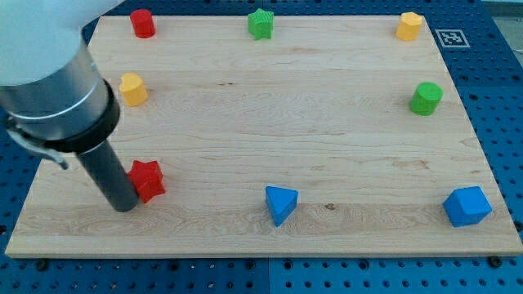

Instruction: Place the red star blue triangle parallel to each other

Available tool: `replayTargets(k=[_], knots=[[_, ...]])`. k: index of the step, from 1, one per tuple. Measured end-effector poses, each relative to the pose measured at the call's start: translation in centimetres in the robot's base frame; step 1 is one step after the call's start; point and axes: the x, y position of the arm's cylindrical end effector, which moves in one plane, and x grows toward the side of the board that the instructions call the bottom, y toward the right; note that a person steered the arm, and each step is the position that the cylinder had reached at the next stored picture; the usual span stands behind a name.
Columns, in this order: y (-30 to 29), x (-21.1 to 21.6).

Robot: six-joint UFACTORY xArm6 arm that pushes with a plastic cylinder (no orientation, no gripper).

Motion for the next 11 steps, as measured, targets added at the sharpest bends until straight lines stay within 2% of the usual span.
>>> replayTargets(k=[2, 3, 4, 5, 8, 11], knots=[[3.1, 0.9], [8.3, 3.0], [17.5, 5.1], [20.0, 5.4], [21.5, 4.0], [15.9, 2.0]])
